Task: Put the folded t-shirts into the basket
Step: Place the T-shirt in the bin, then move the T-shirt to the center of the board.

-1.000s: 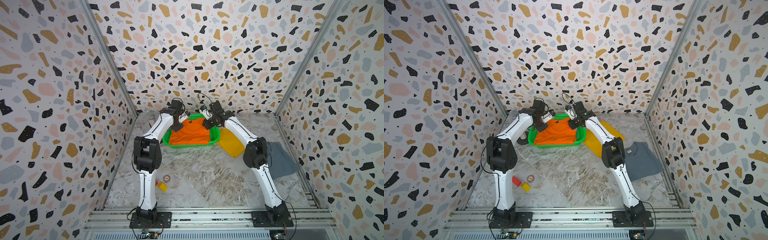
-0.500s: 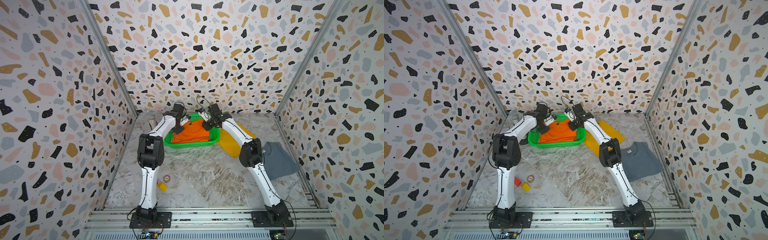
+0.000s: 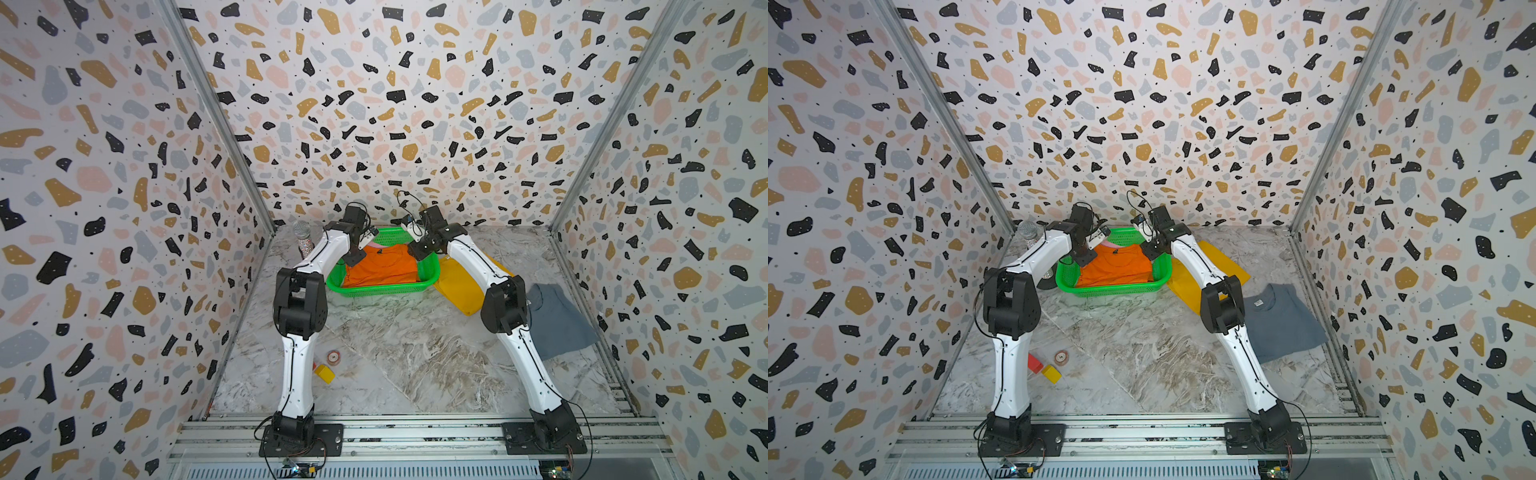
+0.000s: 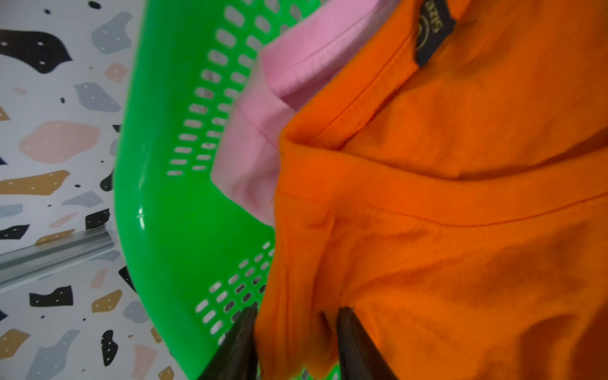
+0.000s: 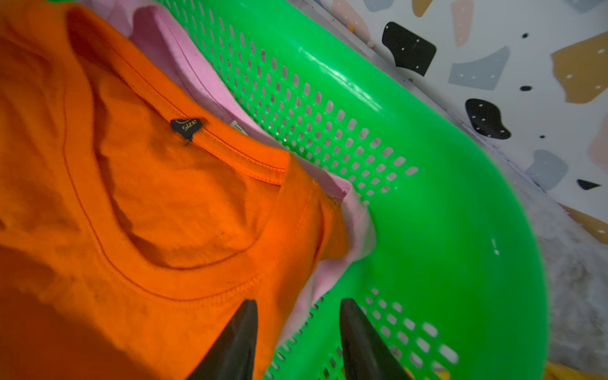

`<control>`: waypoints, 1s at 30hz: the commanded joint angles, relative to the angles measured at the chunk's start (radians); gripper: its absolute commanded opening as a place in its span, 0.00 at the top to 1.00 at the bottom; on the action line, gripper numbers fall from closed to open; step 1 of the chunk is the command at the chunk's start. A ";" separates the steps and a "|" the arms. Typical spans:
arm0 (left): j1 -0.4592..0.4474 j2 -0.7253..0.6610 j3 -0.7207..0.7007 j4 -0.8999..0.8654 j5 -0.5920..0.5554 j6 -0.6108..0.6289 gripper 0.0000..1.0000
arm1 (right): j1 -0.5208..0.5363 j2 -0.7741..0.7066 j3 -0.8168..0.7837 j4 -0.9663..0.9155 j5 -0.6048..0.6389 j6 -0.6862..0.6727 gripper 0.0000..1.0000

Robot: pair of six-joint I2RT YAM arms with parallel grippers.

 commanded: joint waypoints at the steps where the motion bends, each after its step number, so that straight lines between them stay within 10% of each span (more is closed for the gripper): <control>1: 0.006 -0.086 0.020 0.004 -0.027 -0.025 0.55 | -0.004 -0.164 -0.029 -0.017 -0.009 -0.026 0.51; 13: 0.006 -0.271 -0.079 -0.001 -0.003 -0.074 0.38 | -0.033 -0.584 -0.507 -0.015 -0.016 -0.151 0.38; 30: 0.006 -0.815 -0.705 0.081 0.491 -0.179 0.01 | -0.130 -1.070 -1.445 -0.004 0.244 -0.402 0.24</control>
